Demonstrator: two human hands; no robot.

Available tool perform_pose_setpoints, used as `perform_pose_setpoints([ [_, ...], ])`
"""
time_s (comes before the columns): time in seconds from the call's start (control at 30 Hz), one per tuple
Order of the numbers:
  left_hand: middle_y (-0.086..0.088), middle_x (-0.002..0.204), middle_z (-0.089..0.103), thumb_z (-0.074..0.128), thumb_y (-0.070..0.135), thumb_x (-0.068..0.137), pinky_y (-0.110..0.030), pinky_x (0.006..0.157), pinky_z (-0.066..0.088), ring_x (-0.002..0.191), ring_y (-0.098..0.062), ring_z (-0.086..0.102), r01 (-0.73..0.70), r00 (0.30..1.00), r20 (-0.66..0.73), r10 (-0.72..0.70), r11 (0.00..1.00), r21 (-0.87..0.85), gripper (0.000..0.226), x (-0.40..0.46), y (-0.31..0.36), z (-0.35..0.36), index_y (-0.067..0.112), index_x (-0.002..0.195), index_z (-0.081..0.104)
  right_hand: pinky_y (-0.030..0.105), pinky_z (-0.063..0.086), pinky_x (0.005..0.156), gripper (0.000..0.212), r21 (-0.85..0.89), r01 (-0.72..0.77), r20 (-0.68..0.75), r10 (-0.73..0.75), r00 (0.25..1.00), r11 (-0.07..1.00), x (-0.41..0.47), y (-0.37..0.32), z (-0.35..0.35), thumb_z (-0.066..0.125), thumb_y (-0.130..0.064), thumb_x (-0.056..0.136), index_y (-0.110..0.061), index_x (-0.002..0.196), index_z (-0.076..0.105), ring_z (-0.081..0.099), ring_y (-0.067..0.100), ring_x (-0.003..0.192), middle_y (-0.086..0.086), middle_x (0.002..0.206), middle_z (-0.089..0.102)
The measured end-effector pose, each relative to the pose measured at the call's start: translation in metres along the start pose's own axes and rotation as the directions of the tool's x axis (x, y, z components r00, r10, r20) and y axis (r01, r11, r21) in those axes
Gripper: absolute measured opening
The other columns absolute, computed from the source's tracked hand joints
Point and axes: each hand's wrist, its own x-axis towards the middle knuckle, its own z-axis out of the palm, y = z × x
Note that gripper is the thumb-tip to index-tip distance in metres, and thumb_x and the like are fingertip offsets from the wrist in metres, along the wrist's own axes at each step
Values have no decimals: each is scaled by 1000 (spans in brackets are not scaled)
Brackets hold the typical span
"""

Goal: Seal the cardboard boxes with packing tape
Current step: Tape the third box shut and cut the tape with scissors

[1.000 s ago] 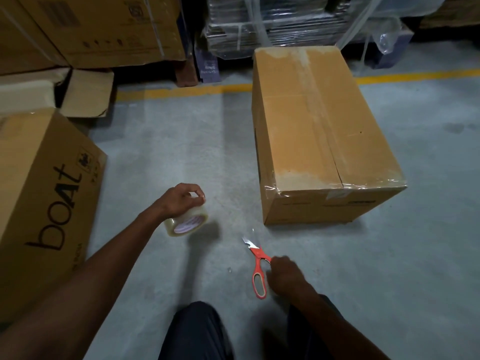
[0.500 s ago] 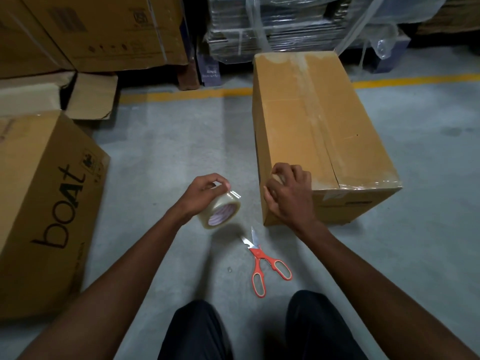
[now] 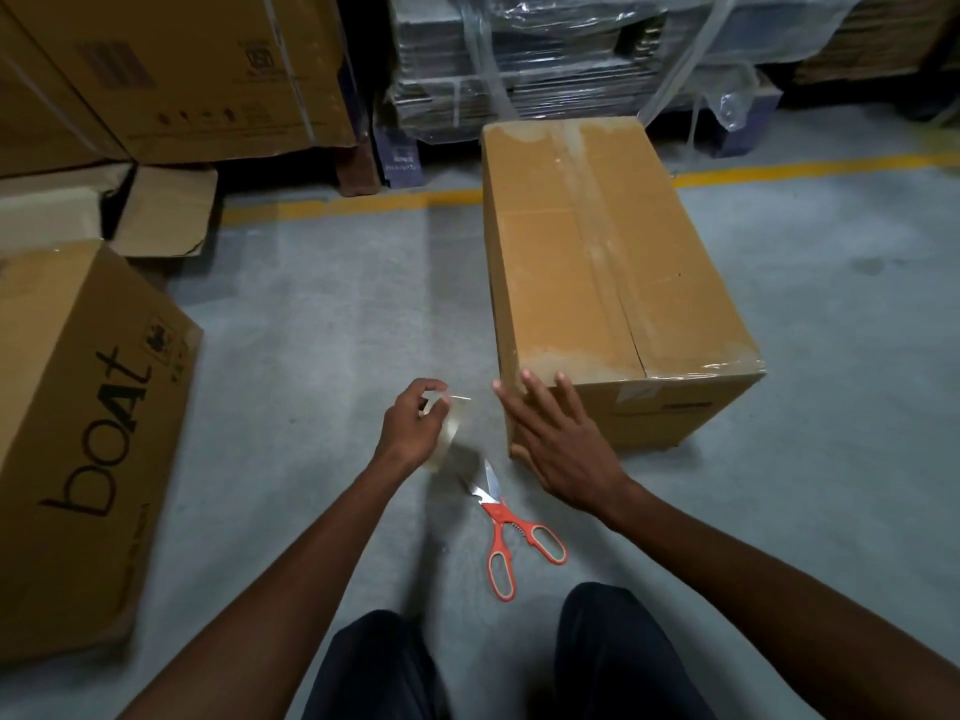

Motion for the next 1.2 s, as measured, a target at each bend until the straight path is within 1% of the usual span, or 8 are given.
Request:
perform_pose_setpoints([
  [0.13, -11, 124, 68, 65, 16, 97, -34, 93, 49, 113, -33, 63, -4, 1000, 24, 0, 981, 194, 32, -3, -18, 5, 16, 129, 61, 55, 6, 126, 59, 133, 110, -84, -100, 991, 985, -12, 4, -9, 28, -43, 107, -10, 156, 35, 14, 37, 156, 17, 164, 30],
  [0.3, -14, 119, 69, 61, 28, 99, -46, 88, 51, 110, -39, 64, -82, 995, 86, 52, 915, 395, 32, -13, -40, 8, 16, 128, 59, 44, 49, 95, 30, 428, -107, -416, 301, 858, 898, -16, 39, -38, 60, -30, 100, -9, 122, 61, 56, 31, 111, 16, 120, 61],
  [0.5, -8, 129, 60, 51, 39, 82, -39, 92, 49, 117, -33, 59, -242, 931, 362, 43, 815, 526, 55, -27, -42, 19, 22, 135, 57, 30, 43, 64, 28, 580, -244, -9, 306, 952, 777, -27, 125, -47, 88, -21, 77, -22, 77, 60, 56, 19, 74, -8, 78, 57],
  [0.6, -6, 135, 59, 54, 40, 86, -37, 95, 47, 122, -29, 57, -395, 848, 525, 81, 757, 521, 51, -41, -41, 27, 24, 135, 59, 14, 43, 58, 32, 598, -446, 309, 322, 895, 666, -23, 157, -71, 94, -15, 66, -26, 66, 64, 59, 2, 60, -11, 64, 64],
  [0.7, -5, 125, 67, 48, 41, 78, -31, 81, 54, 110, -28, 65, -569, 772, 575, 271, 697, 437, 48, -57, -38, 42, 25, 121, 65, 16, 43, 57, 31, 540, -519, 486, 258, 835, 663, -9, 170, -77, 90, -4, 65, -22, 64, 64, 56, 1, 56, -10, 61, 64],
  [0.83, -9, 114, 70, 58, 28, 70, -34, 75, 59, 104, -32, 70, -703, 672, 637, 377, 596, 388, 46, -65, -29, 75, 28, 115, 60, 28, 41, 55, 29, 462, -487, 518, 220, 826, 741, 4, 162, -75, 72, 5, 66, -19, 66, 57, 55, 17, 64, -4, 66, 60],
  [1.0, -17, 131, 61, 57, 24, 84, -47, 100, 50, 118, -39, 62, -729, 630, 753, 192, 480, 488, 40, -78, -19, 126, 21, 124, 62, 28, 40, 54, 31, 443, -517, 545, 238, 804, 732, 2, 161, -74, 60, 10, 69, -20, 70, 55, 52, 18, 65, 0, 73, 59],
  [1.2, 0, 93, 74, 95, 38, 45, -30, 73, 60, 66, -15, 71, -791, 597, 760, 259, 351, 502, 53, -81, -47, 171, 36, 94, 75, 32, 41, 57, 34, 378, -480, 560, 217, 800, 792, 6, 163, -69, 78, -6, 68, -23, 67, 49, 56, 22, 69, -4, 70, 57],
])
